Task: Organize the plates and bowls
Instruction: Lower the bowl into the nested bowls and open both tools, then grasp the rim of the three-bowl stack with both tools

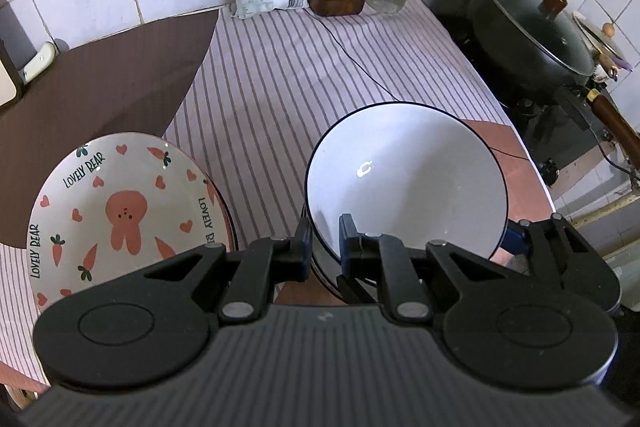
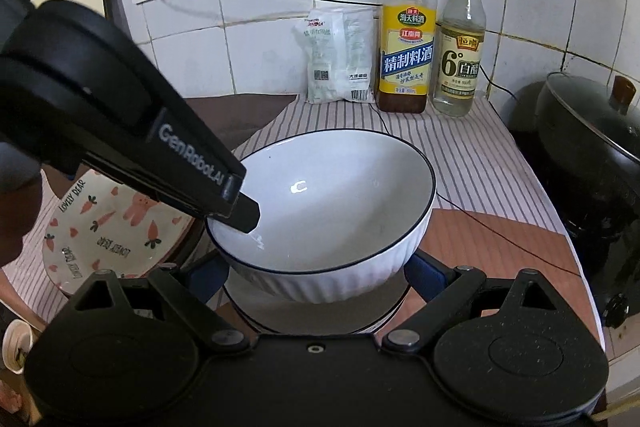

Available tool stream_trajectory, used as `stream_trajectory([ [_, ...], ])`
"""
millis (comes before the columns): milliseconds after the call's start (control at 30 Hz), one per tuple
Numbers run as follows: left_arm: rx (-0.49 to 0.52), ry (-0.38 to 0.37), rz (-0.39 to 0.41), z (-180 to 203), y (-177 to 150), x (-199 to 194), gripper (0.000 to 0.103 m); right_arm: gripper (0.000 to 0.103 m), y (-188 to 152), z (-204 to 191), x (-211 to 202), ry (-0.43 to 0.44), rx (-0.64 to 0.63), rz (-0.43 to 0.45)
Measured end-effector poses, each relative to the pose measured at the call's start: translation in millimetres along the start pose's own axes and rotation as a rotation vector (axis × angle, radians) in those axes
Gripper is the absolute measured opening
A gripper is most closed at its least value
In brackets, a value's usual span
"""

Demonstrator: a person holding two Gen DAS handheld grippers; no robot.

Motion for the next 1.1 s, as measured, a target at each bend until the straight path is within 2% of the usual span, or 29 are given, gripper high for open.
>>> stream_trajectory([
  [300, 0.018, 0.026, 0.013, 3, -1, 1, 0.012, 0.097, 3, 2, -1, 0.017, -0.057, -0.07],
  [533, 0.02, 0.032, 0.022, 2, -3, 0, 0.012, 0.099, 0, 5, -4, 0.046, -0.111, -0.087],
  [733, 0.014, 0.047, 0.03, 1, -6, 5, 0.013, 0.099, -7, 3, -6, 0.037, -0.138, -0.044],
  [867, 0.017, 0.036, 0.066, 2, -9, 0, 0.017, 0.098, -11, 4, -10, 0.027, -0.13, -0.011],
  [967, -0.019, 0.009, 0.09, -1, -10, -9, 0.027, 0.098, -15, 3, -18, 0.009, -0.118, 0.017],
  [1100, -0.05, -0.004, 0.118, -9, -15, -25, 0.029, 0.098, -22, 1, -30, 0.014, -0.113, 0.061],
])
Point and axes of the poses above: each gripper's, at about its wrist camera, not at the fingertips, and x roughly the way its jaws point, z to its right, y to its top, the point moved 6 cm from there along x, roughly the way its jaws point, and after that the axes turned 1 degree about -y, right-handed, at the moved point
